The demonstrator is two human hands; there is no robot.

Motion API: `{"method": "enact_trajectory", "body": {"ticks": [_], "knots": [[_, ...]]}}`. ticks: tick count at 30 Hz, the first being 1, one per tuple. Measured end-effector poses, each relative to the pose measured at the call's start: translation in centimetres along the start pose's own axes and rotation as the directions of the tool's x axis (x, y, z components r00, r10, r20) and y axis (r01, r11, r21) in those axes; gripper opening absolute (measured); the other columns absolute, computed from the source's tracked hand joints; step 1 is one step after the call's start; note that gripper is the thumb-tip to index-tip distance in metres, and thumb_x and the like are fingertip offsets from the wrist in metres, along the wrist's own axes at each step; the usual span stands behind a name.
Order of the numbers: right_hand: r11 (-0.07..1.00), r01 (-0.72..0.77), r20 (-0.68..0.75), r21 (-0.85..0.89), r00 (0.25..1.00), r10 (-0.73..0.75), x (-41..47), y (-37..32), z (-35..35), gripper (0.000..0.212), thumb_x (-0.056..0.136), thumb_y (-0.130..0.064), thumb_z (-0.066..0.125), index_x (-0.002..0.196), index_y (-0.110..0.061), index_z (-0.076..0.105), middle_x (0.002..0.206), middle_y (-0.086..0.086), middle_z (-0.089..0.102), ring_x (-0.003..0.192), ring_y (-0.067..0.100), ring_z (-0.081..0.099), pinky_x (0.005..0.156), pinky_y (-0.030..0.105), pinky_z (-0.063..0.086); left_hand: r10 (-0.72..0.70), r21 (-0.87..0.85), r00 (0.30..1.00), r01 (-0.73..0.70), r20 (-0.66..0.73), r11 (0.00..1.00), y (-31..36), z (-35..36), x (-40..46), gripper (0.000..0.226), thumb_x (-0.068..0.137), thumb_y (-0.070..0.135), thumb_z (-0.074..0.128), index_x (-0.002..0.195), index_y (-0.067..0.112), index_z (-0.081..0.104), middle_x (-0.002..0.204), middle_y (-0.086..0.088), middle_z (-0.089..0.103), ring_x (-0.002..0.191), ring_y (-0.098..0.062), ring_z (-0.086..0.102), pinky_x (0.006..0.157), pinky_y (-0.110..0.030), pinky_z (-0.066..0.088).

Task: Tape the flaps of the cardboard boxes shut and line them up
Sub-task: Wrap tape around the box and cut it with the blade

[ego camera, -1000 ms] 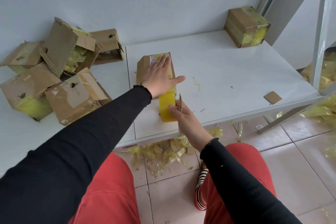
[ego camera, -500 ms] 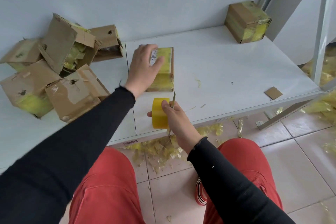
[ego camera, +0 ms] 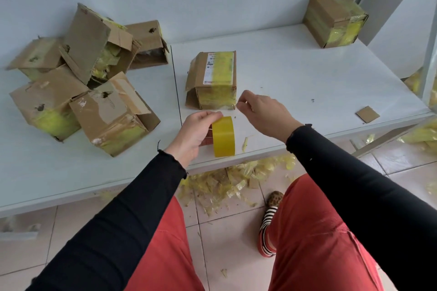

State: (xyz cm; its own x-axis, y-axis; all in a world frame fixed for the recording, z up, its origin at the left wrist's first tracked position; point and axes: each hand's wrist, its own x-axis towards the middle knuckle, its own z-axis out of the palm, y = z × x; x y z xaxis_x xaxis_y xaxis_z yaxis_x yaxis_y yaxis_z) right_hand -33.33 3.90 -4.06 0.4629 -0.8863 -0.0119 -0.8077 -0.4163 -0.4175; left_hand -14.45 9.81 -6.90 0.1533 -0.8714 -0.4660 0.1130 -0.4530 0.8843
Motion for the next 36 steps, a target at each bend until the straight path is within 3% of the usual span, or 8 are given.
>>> {"method": "enact_trajectory", "body": {"ticks": [6,11,14,18,21,24,31,36], "knots": [[0.917,0.154,-0.043,-0.369,0.982,-0.183,1.3,0.3,0.5,0.038,0.111,-0.043,0.026,0.092,-0.018,0.047,0.069,0.0,0.056,0.06,0.031,0.05,0.056,0.033,0.031,0.013,-0.071,0.999,-0.016,-0.04,0.997,-0.3,0.8,0.0,0.006,0.092,0.024,0.075,0.09,0.019,0.072,0.079,0.0,0.071,0.067,-0.014,0.068,0.057,-0.024,0.052],[0.846,0.151,-0.002,-0.512,0.984,-0.177,2.5,0.2,1.4,0.038,0.111,-0.038,0.027,0.095,-0.017,0.054,0.061,-0.005,0.047,0.055,0.024,0.05,0.053,0.03,0.033,0.052,-0.043,0.997,-0.055,-0.065,0.998,0.0,1.1,0.1,0.017,0.093,0.022,0.074,0.078,0.018,0.067,0.073,0.0,0.064,0.06,-0.011,0.062,0.052,-0.021,0.044],[0.799,0.131,0.07,-0.586,0.991,-0.112,2.6,1.0,1.2,0.027,0.111,-0.027,0.035,0.106,-0.021,0.061,0.063,-0.007,0.044,0.059,0.022,0.05,0.054,0.028,0.032,0.089,0.001,0.993,-0.089,-0.08,0.996,0.1,1.2,0.0,0.01,0.093,0.022,0.073,0.089,0.013,0.07,0.076,-0.003,0.062,0.057,-0.009,0.059,0.05,-0.02,0.041],[0.895,0.029,-0.052,-0.445,0.997,-0.059,1.7,2.2,0.1,0.04,0.109,-0.045,0.031,0.094,-0.018,0.055,0.067,-0.005,0.053,0.065,0.026,0.06,0.058,0.032,0.041,0.078,0.006,0.994,-0.078,-0.072,0.997,0.5,0.9,0.0,0.009,0.094,0.022,0.073,0.093,0.014,0.072,0.08,-0.006,0.064,0.064,-0.014,0.059,0.057,-0.025,0.04],[0.977,0.055,-0.263,-0.205,0.959,-0.109,1.4,1.3,-0.1,0.033,0.105,-0.049,0.043,0.116,-0.019,0.052,0.091,-0.003,0.064,0.068,0.027,0.059,0.057,0.032,0.036,0.069,0.008,0.995,-0.069,-0.065,0.998,0.6,0.8,0.0,0.009,0.092,0.02,0.074,0.088,0.013,0.072,0.073,-0.001,0.068,0.059,-0.012,0.061,0.051,-0.02,0.042],[0.973,0.111,-0.139,-0.204,0.98,-0.141,1.8,0.3,0.3,0.044,0.105,-0.021,0.043,0.148,-0.025,0.039,0.119,0.003,0.06,0.093,0.029,0.062,0.066,0.038,0.047,0.108,0.118,0.993,-0.101,-0.052,0.988,0.9,0.4,-0.1,0.02,0.09,0.021,0.076,0.087,0.002,0.071,0.073,-0.003,0.064,0.058,-0.012,0.056,0.05,-0.02,0.04],[0.969,0.082,-0.021,-0.233,0.996,-0.089,2.5,0.0,-0.3,0.053,0.103,-0.011,0.037,0.153,-0.028,0.037,0.118,0.005,0.054,0.092,0.027,0.055,0.068,0.035,0.037,0.076,0.494,0.991,-0.121,0.111,0.861,1.8,-1.9,-1.1,0.011,0.085,0.019,0.079,0.081,0.009,0.079,0.089,-0.013,0.076,0.081,-0.019,0.064,0.079,-0.032,0.046],[0.976,0.109,-0.061,0.187,0.993,-0.099,1.6,0.2,-2.1,0.045,0.106,-0.011,0.038,0.146,-0.027,0.054,0.111,-0.001,0.067,0.096,0.023,0.062,0.083,0.04,0.05,0.193,0.387,0.96,-0.259,0.201,0.885,2.2,-1.7,-3.1,0.009,0.094,0.023,0.073,0.094,0.015,0.079,0.103,0.006,0.079,0.095,-0.005,0.069,0.088,-0.027,0.047]]}}
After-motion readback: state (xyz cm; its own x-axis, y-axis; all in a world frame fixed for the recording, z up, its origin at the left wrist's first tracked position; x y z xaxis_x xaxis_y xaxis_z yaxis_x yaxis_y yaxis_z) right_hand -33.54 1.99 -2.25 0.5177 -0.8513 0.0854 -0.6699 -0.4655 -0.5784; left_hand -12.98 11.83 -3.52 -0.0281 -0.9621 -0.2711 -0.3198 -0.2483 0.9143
